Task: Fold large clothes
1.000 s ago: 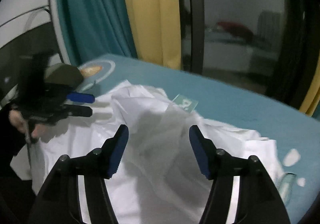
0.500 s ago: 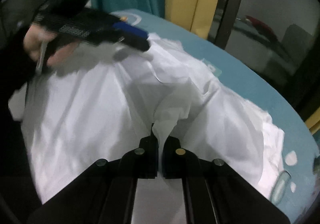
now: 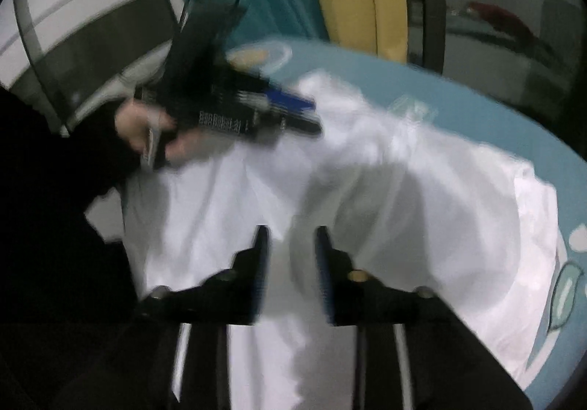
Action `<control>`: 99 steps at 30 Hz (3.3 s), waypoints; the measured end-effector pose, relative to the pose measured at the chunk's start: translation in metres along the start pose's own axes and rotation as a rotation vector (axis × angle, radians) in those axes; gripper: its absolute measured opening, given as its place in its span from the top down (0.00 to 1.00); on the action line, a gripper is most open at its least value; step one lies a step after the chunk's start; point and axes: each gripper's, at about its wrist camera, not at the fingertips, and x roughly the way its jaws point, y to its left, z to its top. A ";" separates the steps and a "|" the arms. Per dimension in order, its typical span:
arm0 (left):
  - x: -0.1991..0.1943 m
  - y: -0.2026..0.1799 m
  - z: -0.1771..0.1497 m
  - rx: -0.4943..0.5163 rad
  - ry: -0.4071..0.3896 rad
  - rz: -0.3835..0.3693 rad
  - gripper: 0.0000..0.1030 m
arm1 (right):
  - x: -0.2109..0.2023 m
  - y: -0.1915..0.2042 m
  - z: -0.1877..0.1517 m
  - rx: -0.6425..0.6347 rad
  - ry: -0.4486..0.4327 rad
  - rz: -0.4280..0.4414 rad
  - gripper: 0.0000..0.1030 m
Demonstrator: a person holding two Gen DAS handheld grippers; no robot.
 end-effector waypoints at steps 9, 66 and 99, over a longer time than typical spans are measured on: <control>0.000 0.020 -0.023 -0.066 0.062 0.079 0.57 | 0.060 -0.016 0.012 0.084 0.060 -0.044 0.33; -0.156 0.055 -0.187 -0.374 -0.034 0.377 0.46 | -0.117 -0.027 -0.139 0.467 -0.038 -0.751 0.48; -0.165 0.008 -0.247 -0.381 -0.060 0.527 0.38 | -0.100 0.044 -0.217 0.404 -0.076 -0.766 0.92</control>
